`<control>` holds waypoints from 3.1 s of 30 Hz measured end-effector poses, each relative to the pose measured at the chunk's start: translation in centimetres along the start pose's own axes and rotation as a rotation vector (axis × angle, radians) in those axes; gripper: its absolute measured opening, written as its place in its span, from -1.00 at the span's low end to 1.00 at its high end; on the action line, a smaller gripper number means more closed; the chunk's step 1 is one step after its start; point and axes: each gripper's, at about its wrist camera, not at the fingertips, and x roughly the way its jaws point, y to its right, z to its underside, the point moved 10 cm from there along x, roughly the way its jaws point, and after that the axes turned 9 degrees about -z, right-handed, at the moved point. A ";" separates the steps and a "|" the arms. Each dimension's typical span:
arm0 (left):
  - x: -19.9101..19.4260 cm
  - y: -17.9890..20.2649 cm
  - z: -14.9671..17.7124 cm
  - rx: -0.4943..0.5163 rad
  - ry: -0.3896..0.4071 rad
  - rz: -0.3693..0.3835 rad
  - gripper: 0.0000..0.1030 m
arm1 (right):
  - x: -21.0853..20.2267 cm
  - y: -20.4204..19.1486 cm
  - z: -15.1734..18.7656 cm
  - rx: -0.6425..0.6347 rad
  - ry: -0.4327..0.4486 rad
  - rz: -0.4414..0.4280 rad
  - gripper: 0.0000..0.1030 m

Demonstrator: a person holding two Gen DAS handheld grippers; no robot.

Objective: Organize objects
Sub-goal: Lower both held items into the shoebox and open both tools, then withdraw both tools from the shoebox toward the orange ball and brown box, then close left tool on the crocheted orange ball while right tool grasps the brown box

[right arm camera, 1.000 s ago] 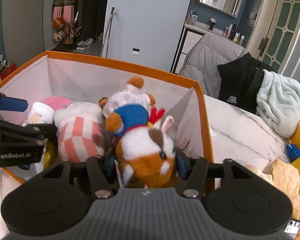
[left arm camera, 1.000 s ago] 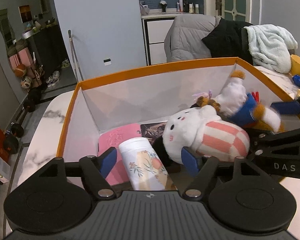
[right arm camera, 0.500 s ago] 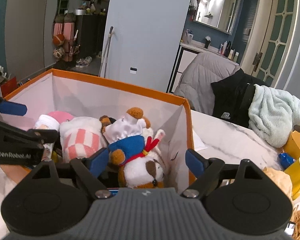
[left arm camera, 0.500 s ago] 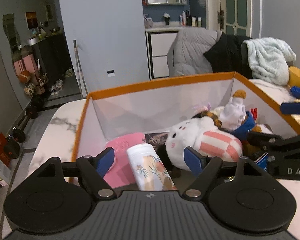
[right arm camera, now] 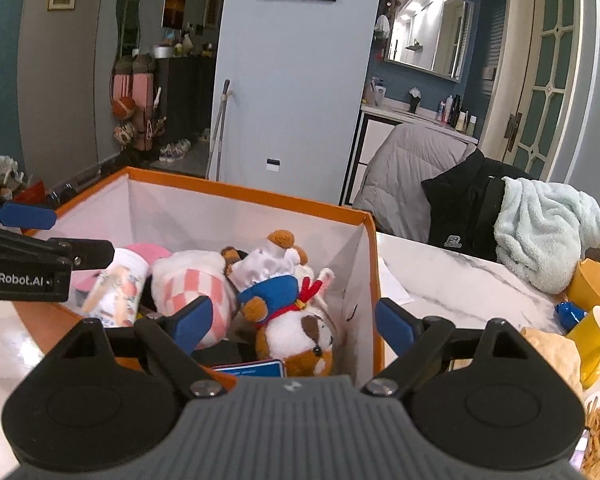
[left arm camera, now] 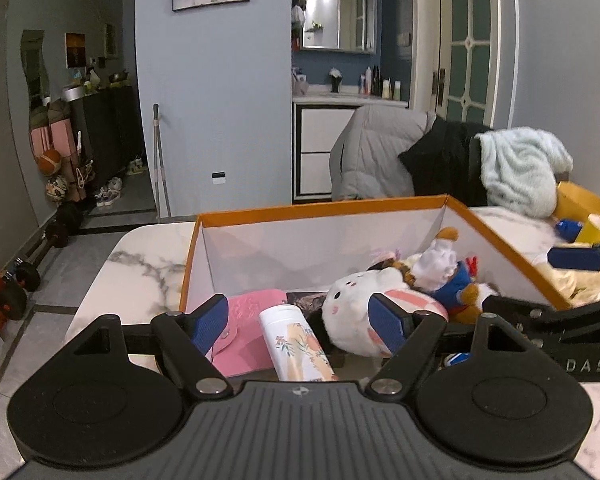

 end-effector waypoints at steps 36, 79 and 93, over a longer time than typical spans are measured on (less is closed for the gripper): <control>-4.1 1.2 9.7 -0.067 0.053 0.124 0.84 | -5.3 -4.9 13.2 0.154 -0.038 -0.123 0.79; -2.6 -0.1 11.5 -0.131 0.024 0.036 0.92 | -2.4 -6.8 13.6 0.170 -0.052 -0.118 0.79; -1.7 2.6 11.8 -0.040 0.004 0.116 0.92 | 1.2 -7.7 13.2 0.094 -0.121 -0.084 0.23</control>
